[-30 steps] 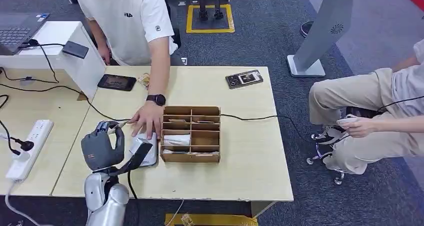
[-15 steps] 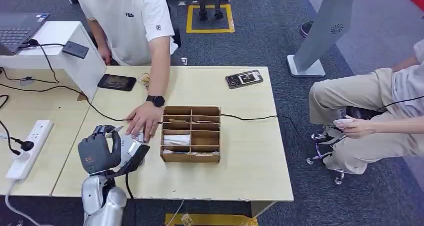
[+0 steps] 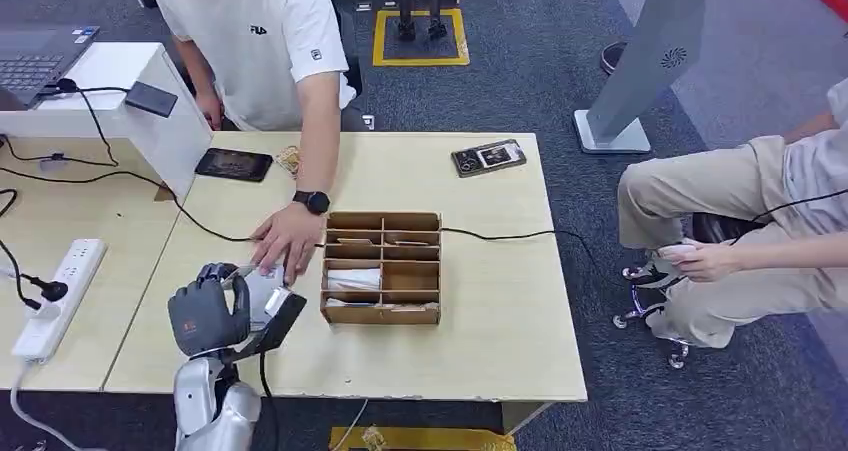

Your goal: Pass the card to the sensor for recognition and then transmit it.

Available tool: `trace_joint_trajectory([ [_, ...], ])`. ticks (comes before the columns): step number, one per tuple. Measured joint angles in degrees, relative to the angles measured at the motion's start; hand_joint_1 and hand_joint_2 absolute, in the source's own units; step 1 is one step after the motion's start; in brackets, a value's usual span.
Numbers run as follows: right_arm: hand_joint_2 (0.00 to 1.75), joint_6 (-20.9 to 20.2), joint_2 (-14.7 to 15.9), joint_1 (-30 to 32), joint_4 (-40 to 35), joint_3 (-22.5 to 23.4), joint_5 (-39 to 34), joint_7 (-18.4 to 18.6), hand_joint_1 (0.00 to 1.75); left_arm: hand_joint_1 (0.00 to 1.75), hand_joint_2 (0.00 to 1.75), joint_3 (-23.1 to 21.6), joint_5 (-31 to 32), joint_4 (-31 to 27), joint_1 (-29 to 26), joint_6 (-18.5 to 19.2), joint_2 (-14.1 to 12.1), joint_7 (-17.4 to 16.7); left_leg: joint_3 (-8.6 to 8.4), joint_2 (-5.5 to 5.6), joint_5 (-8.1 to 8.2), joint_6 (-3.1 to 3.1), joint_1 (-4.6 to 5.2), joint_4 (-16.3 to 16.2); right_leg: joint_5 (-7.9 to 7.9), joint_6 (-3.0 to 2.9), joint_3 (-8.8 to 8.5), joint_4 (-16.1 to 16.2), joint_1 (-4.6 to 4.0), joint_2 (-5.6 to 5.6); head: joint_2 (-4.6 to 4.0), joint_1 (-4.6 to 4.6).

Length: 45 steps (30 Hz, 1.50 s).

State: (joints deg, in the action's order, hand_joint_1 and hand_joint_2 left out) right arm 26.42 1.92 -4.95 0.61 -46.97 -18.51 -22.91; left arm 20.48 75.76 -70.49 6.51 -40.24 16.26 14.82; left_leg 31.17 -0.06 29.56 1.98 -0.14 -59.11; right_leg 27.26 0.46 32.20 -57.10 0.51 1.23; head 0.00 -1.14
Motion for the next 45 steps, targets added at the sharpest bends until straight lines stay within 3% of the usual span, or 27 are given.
trace_joint_trajectory([
  [14, 1.75, -0.2, 0.0, 0.0, 0.0, 0.0, 0.0, 0.2, 0.00, 1.75, 1.75, -3.6, 1.2, 7.0, -1.4, -0.2, -0.9, -7.9, -0.02, 0.01, 0.00, 0.00, 0.01, 0.0, 0.00, 0.00, -0.01, 0.0, 0.01, -0.01, 0.00, 0.00],
  [30, 1.75, -0.2, 0.0, 0.0, 0.0, -0.1, 0.0, 0.4, 0.00, 1.75, 1.75, -6.8, -0.6, 11.1, -1.4, -0.2, -2.3, -9.6, -0.28, 0.01, 0.00, -0.01, 0.01, 0.0, 0.01, -0.01, -0.26, 0.0, 0.01, -0.02, 0.00, 0.00],
  [35, 1.75, -0.2, 0.0, 0.0, 0.0, -0.2, 0.0, 0.7, 0.00, 1.75, 1.75, -7.8, 1.4, 11.4, -1.5, -0.2, -2.7, -11.2, -0.34, 0.01, 0.00, -0.01, 0.01, 0.0, 0.01, -0.01, -0.34, 0.0, 0.01, -0.03, 0.00, 0.00],
  [40, 1.75, -0.2, 0.0, 0.0, 0.0, -0.2, 0.0, 0.8, 0.00, 1.75, 1.75, -8.2, -1.1, 11.4, -1.7, -0.2, -2.8, -10.1, -0.37, 0.01, -0.01, -0.01, 0.01, 0.0, 0.01, -0.01, -0.38, 0.0, 0.01, -0.03, 0.00, 0.00],
  [45, 1.75, 0.1, 0.0, 0.1, 0.0, -0.3, 0.0, 0.8, 0.00, 1.75, 1.75, -8.2, -7.3, 8.8, -2.5, -0.2, -1.6, -2.3, -0.37, 0.03, -0.01, -0.01, 0.01, 0.0, 0.01, -0.01, -0.37, 0.0, 0.01, -0.05, 0.00, 0.02],
])
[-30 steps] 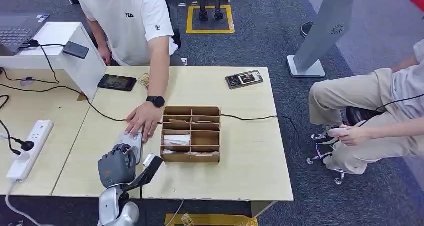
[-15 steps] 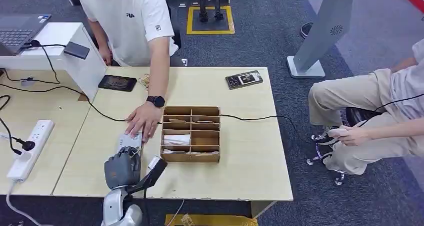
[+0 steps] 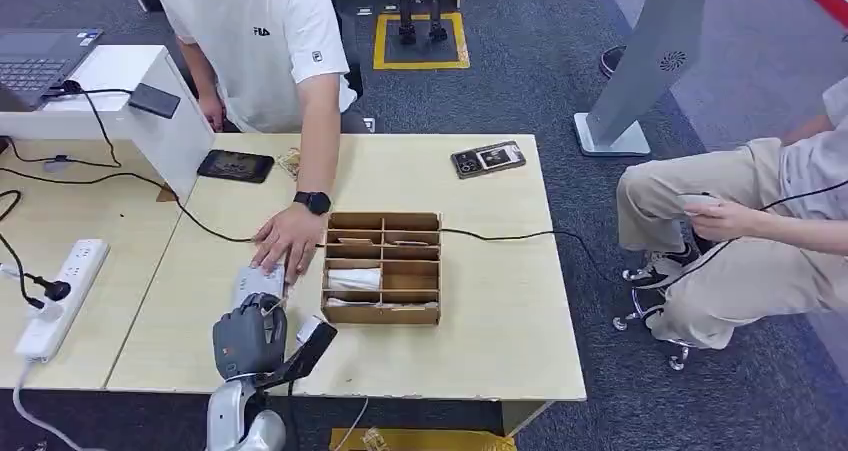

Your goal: Pass the card to the sensor for recognition and then transmit it.

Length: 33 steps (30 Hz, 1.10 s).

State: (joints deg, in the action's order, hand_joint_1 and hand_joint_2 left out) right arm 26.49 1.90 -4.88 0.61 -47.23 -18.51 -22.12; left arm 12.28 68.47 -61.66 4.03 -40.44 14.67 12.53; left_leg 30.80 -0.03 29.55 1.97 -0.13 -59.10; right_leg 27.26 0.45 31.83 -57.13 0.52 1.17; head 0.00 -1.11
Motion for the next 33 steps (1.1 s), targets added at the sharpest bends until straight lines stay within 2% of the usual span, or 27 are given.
trace_joint_trajectory([
  [3, 1.75, 0.1, 0.0, 0.0, 0.0, -0.2, 0.0, 0.0, 0.00, 1.75, 1.75, 0.0, -7.7, -2.6, 0.0, 0.0, 0.9, 5.6, 0.00, -0.04, -0.01, -0.02, -0.01, 0.0, -0.01, -0.01, 0.04, 0.0, -0.02, 0.04, 0.00, 0.00],
  [4, 1.75, 0.1, 0.0, 0.0, 0.0, -0.3, 0.0, 0.0, 0.00, 1.75, 1.75, 0.0, -10.1, -3.7, 0.0, 0.0, 1.0, 6.6, 0.01, -0.05, -0.02, -0.03, -0.01, 0.0, -0.02, -0.01, 0.09, 0.0, -0.01, 0.05, 0.00, -0.07],
  [6, 1.75, 0.1, -0.1, 0.0, 0.0, -0.7, 0.0, 0.0, 0.00, 1.75, 1.75, -0.2, -10.3, -7.0, 0.2, 0.0, 1.0, 6.5, 0.05, -0.03, -0.03, -0.04, -0.01, 0.0, -0.02, -0.01, 0.12, 0.0, -0.02, 0.04, 0.00, 0.00],
  [11, 1.75, -0.3, -0.1, -0.2, 0.0, -2.5, 0.0, 0.3, 0.00, 1.75, 1.75, -2.7, -4.8, -13.1, 2.5, 0.0, 0.5, 1.8, 0.10, -0.02, -0.03, -0.04, -0.01, 0.0, -0.02, -0.01, 0.12, 0.0, -0.01, 0.03, 0.00, -0.02],
  [16, 1.75, -0.3, -0.1, -0.2, 0.0, -4.1, 0.0, 0.7, 0.00, 1.75, 1.75, -5.3, -4.3, -14.1, 5.7, 0.0, -1.1, -2.0, 0.09, -0.02, -0.03, -0.05, -0.01, 0.0, -0.02, -0.01, 0.13, 0.0, -0.01, 0.04, 0.00, -0.02],
  [22, 1.75, -0.3, -0.1, -0.6, 0.0, -5.6, 0.0, 1.0, 0.00, 1.75, 1.75, -8.5, -7.6, -12.5, 10.1, 0.2, -3.3, -5.9, 0.10, -0.03, -0.03, -0.05, -0.01, 0.0, -0.02, -0.01, 0.14, 0.0, -0.01, 0.04, 0.00, -0.04],
  [30, 1.75, -0.1, -0.1, -0.8, -0.1, -7.0, 0.0, 1.4, 0.00, 1.75, 1.75, -11.2, -12.2, -6.9, 15.7, 0.2, -5.5, -8.3, 0.12, -0.02, -0.03, -0.05, -0.01, 0.0, -0.02, -0.01, 0.15, 0.0, -0.01, 0.04, 0.00, -0.02],
  [32, 1.75, 0.0, -0.1, -0.8, -0.1, -7.3, 0.0, 1.4, 0.00, 1.69, 1.75, -11.7, -12.8, -5.7, 16.8, 0.2, -6.0, -8.7, 0.11, -0.03, -0.03, -0.05, -0.01, 0.0, -0.02, -0.01, 0.15, 0.0, -0.01, 0.05, 0.00, -0.02],
  [33, 1.75, 0.0, -0.1, -0.8, -0.2, -7.4, 0.0, 1.4, 0.00, 1.41, 1.75, -12.0, -13.0, -4.8, 17.3, 0.2, -6.3, -8.7, 0.12, -0.02, -0.03, -0.05, -0.01, 0.0, -0.02, -0.01, 0.16, 0.0, -0.01, 0.04, -0.02, -0.04],
])
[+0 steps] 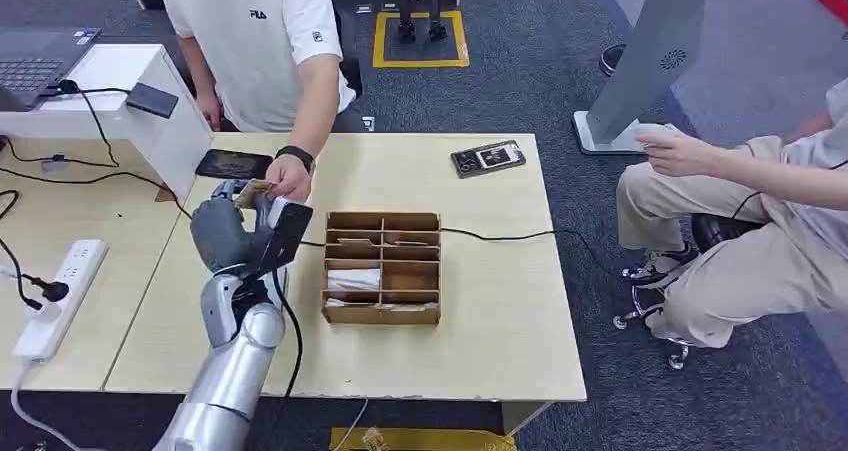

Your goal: Pass the card to the sensor for recognition and then transmit it.

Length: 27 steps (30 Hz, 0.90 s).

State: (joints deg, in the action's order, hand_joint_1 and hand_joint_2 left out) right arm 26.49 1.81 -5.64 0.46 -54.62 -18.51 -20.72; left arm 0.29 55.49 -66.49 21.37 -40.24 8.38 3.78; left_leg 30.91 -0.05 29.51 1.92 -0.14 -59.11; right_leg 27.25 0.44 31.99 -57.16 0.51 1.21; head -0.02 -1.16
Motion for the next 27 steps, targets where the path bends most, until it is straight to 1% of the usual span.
trace_joint_trajectory([
  [1, 1.75, 0.0, 0.0, 0.0, 0.0, -0.1, 0.0, 0.0, 0.00, 1.01, 1.75, -0.3, 0.0, 0.8, 0.6, 0.0, -0.2, 0.0, 0.00, 0.00, 0.00, 0.00, 0.00, 0.0, 0.00, 0.00, 0.00, 0.0, 0.00, 0.00, 0.02, 0.04],
  [2, 1.75, 0.0, 0.0, 0.0, -0.1, -0.2, 0.0, 0.0, 0.00, 1.01, 1.75, -0.5, -0.2, 1.5, 1.2, 0.0, -0.5, -0.1, -0.01, 0.00, 0.00, 0.00, 0.00, 0.0, 0.00, 0.00, 0.00, 0.0, 0.00, 0.00, 0.02, 0.02],
  [3, 1.75, 0.0, 0.0, -0.1, -0.1, -0.4, 0.0, 0.0, 0.00, 0.51, 1.75, -0.8, -0.6, 2.3, 1.7, 0.3, -0.6, -0.4, -0.01, -0.01, 0.00, 0.00, 0.00, 0.0, 0.00, 0.00, 0.00, 0.0, 0.00, 0.00, 0.02, 0.00],
  [4, 1.75, 0.1, 0.0, 0.0, -0.1, -0.6, 0.0, 0.0, 0.00, 0.07, 1.75, -1.2, -1.2, 3.0, 2.1, 0.7, -1.0, -0.7, 0.00, -0.01, 0.00, 0.00, 0.00, 0.0, 0.00, 0.00, 0.00, 0.0, 0.00, 0.01, 0.02, 0.02],
  [5, 1.75, 0.1, 0.0, 0.0, -0.2, -0.7, 0.0, 0.0, 0.00, 0.00, 1.75, -1.6, -1.6, 3.6, 2.3, 1.0, -1.1, -0.9, -0.01, -0.01, 0.00, 0.00, 0.00, 0.0, 0.00, 0.00, 0.00, 0.0, 0.00, 0.01, 0.02, 0.02],
  [9, 1.75, 0.2, 0.0, 0.0, -0.2, -1.2, 0.0, 0.0, 0.00, 0.00, 1.75, -3.2, -4.8, 5.4, 3.2, 1.4, -1.9, -1.2, 0.01, -0.01, 0.00, 0.00, 0.00, 0.0, 0.00, 0.00, 0.01, 0.0, 0.00, 0.01, 0.02, 0.02],
  [12, 1.75, 0.5, 0.0, 0.0, -0.3, -1.3, 0.0, 0.1, 0.00, 0.00, 1.75, -4.2, -9.1, 6.1, 3.4, 0.8, -2.2, -0.9, 0.01, -0.01, 0.00, 0.00, 0.00, 0.0, 0.00, 0.00, 0.01, 0.0, 0.00, 0.01, 0.02, 0.02],
  [16, 1.75, 1.0, 0.0, 0.0, -0.3, -1.3, 0.0, 0.1, 0.00, 0.00, 1.75, -4.6, -15.4, 6.1, 3.4, 0.7, -2.4, 2.2, 0.03, 0.00, 0.00, 0.00, 0.00, 0.0, 0.00, 0.00, 0.02, 0.0, 0.00, 0.01, 0.02, 0.02],
  [18, 1.75, 1.0, 0.0, 0.0, -0.3, -1.2, 0.0, 0.0, 0.00, 0.00, 1.75, -4.8, -19.4, 5.2, 2.8, 0.8, -2.5, 4.0, 0.03, -0.01, 0.00, 0.00, 0.00, 0.0, 0.00, 0.00, 0.01, 0.0, 0.00, 0.01, 0.02, 0.02],
  [21, 1.75, 1.0, 0.0, 0.0, -0.3, -0.9, 0.0, -0.2, 0.00, 0.00, 1.75, -5.8, -27.5, 1.7, 0.7, 2.2, -2.6, 7.8, 0.03, -0.01, 0.00, 0.00, 0.00, 0.0, 0.01, 0.00, 0.02, 0.0, 0.00, 0.01, 0.02, 0.02],
  [22, 1.75, 1.0, 0.0, 0.0, -0.2, -0.6, 0.0, -0.3, 0.00, 0.00, 1.75, -6.4, -31.1, -0.3, -0.3, 3.3, -2.7, 9.2, 0.03, -0.01, 0.01, 0.00, 0.00, 0.0, 0.01, 0.00, 0.02, 0.0, 0.00, 0.01, 0.02, 0.02],
  [24, 1.75, 0.9, -0.1, 0.1, 0.0, 0.1, 0.0, -0.6, 0.00, 0.00, 1.75, -7.6, -36.3, -3.9, -2.6, 5.4, -3.0, 11.2, 0.05, -0.01, 0.01, 0.00, 0.00, 0.0, 0.02, 0.01, 0.04, 0.0, 0.00, 0.01, 0.02, 0.02],
  [25, 1.75, 0.9, -0.1, 0.1, 0.1, 0.4, 0.0, -0.6, 0.00, 0.00, 1.75, -8.3, -38.1, -5.8, -3.8, 6.2, -3.1, 11.9, 0.05, -0.01, 0.01, 0.01, 0.00, 0.0, 0.02, 0.01, 0.05, 0.0, 0.00, 0.01, 0.02, 0.00],
  [27, 1.75, 0.9, -0.2, 0.1, 0.1, 1.0, 0.0, -1.0, 0.00, 0.00, 1.75, -9.9, -42.5, -10.0, -6.0, 9.3, -3.4, 13.7, 0.08, 0.00, 0.01, 0.01, 0.00, 0.0, 0.02, 0.01, 0.07, 0.0, 0.00, 0.01, 0.02, 0.02],
])
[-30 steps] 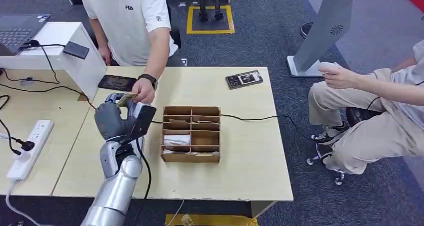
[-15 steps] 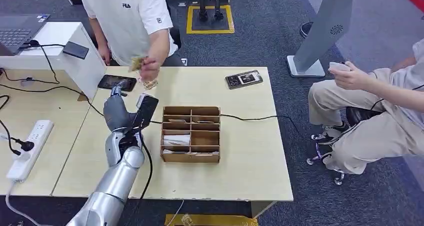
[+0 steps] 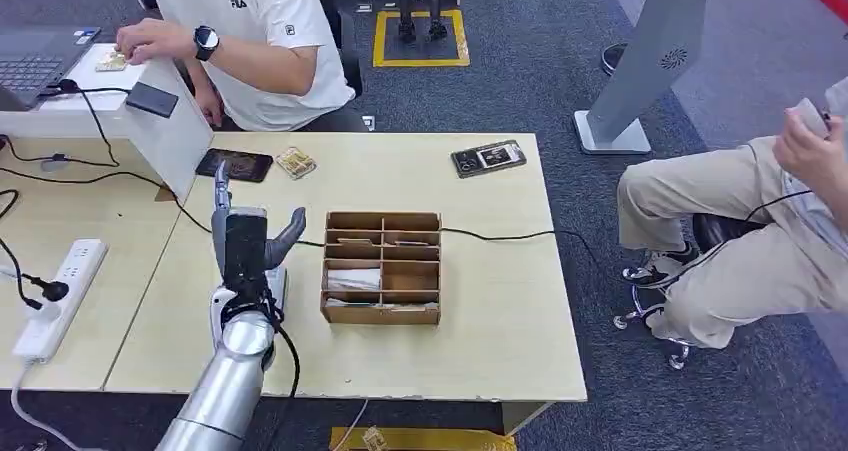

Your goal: Pass the card to the sensor for recognition and then transmit it.

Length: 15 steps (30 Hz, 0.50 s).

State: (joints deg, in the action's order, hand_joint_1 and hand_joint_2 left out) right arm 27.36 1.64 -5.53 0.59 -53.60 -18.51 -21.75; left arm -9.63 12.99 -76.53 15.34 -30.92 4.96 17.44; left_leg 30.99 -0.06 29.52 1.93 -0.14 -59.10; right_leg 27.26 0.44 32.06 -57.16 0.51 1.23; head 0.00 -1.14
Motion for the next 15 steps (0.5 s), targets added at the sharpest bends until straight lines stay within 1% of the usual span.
trace_joint_trajectory([
  [3, 1.75, 0.0, -0.1, 0.1, 0.0, 1.0, 0.0, -0.4, 0.00, 0.00, 1.75, -3.0, -4.5, -6.1, -3.5, 4.4, -0.7, 2.3, 0.01, 0.00, 0.00, 0.00, 0.00, 0.0, 0.00, 0.00, 0.02, 0.0, 0.00, 0.00, 0.00, -0.02],
  [5, 1.75, -0.1, -0.1, 0.3, 0.0, 1.4, 0.0, -0.7, 0.00, 0.00, 1.75, -5.3, -6.0, -10.1, -5.7, 7.1, -1.5, 4.0, 0.02, 0.00, 0.00, 0.00, 0.00, 0.0, 0.00, 0.00, 0.03, 0.0, 0.00, 0.00, 0.00, 0.00],
  [7, 1.75, -0.1, -0.1, 0.3, 0.0, 1.9, 0.0, -1.0, 0.00, 0.00, 1.75, -7.6, -6.9, -13.3, -7.6, 8.5, -2.0, 5.1, 0.03, 0.00, 0.00, 0.00, 0.00, 0.0, 0.00, 0.00, 0.04, 0.0, 0.00, -0.01, 0.00, 0.00],
  [10, 1.75, -0.1, -0.1, 0.4, 0.0, 2.1, 0.0, -1.3, 0.00, 0.00, 1.75, -10.3, -9.0, -17.4, -9.7, 11.2, -2.9, 6.7, 0.04, -0.01, 0.00, 0.00, 0.00, 0.0, 0.00, 0.00, 0.06, 0.0, 0.00, 0.00, 0.00, -0.02],
  [15, 1.75, -0.6, -0.1, 0.5, 0.0, 2.3, 0.0, -1.4, 0.00, 0.00, 1.75, -14.6, -9.3, -20.9, -11.6, 15.8, -4.7, 8.9, 0.05, 0.00, 0.00, 0.00, 0.00, 0.0, 0.00, 0.00, 0.06, 0.0, 0.00, -0.01, 0.00, 0.00],
])
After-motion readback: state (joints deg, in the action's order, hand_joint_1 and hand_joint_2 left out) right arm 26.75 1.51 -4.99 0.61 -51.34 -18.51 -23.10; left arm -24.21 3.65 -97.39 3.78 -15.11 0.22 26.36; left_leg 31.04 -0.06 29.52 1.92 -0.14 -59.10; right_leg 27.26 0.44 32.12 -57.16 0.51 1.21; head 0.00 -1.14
